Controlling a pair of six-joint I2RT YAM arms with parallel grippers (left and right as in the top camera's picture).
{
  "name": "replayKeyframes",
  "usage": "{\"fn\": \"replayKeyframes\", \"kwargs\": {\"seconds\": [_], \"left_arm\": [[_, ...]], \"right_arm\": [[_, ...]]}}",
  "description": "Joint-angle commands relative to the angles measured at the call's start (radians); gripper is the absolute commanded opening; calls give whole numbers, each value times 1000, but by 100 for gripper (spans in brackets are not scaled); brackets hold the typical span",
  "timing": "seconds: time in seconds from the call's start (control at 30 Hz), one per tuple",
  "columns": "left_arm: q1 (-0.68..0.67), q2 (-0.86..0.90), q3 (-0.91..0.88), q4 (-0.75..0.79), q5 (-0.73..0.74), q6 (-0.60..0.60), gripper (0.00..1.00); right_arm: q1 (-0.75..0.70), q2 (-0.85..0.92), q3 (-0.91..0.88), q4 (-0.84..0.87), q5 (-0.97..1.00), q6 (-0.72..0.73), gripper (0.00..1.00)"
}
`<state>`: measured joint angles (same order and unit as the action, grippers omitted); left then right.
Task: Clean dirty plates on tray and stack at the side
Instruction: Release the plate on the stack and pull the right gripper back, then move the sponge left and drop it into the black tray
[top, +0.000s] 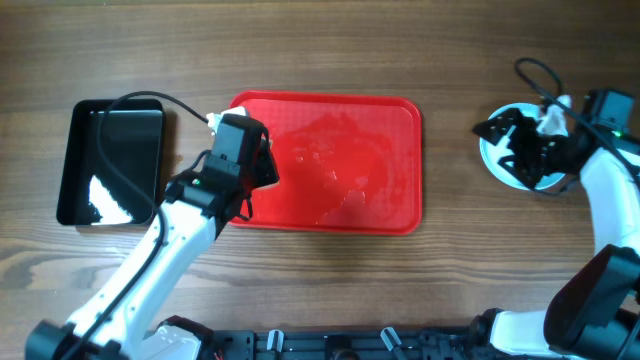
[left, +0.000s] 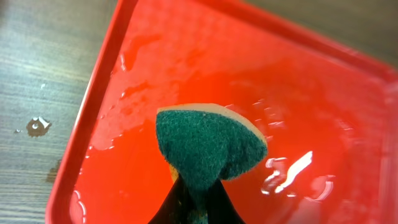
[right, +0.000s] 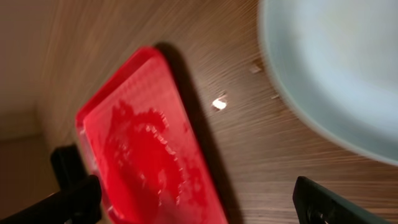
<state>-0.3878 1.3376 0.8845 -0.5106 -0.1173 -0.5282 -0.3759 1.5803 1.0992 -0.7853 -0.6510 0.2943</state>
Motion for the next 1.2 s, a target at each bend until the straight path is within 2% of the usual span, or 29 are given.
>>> {"fn": "replayKeyframes", "kwargs": {"seconds": [0.0,0.17,0.33,0.5,0.6,0.83,1.07,1.1,1.13,1.17], "left_arm": [[9,79,-20,-14,-153,27,4],[84,13,57,-51,-165,28,4],[291,-30,90,16,-164,30,4],[511,19,90,46,-155,-18,4],[598,67,90,69,-114,-33,4],[713,222,90,128,-104,-29,4],[795,322,90,167,-104,-29,5],[807,331,90,167,-104,-29,6],[818,336,90,167,-101,-30,15],[829,339,90,167,-90,-30,33]], "right_arm": [[126,0,-10,-5,-21,38,100],[262,0,-10,15,69,39,100],[383,0,-10,26,115,39,100],[479,0,-10,26,137,39,100],[533,0,-10,35,137,48,100],[620,0,-10,56,136,50,100],[640,0,-10,48,136,50,100],[640,0,-10,48,136,50,100],[640,0,-10,48,136,50,100],[640,0,-10,48,136,50,100]]}}
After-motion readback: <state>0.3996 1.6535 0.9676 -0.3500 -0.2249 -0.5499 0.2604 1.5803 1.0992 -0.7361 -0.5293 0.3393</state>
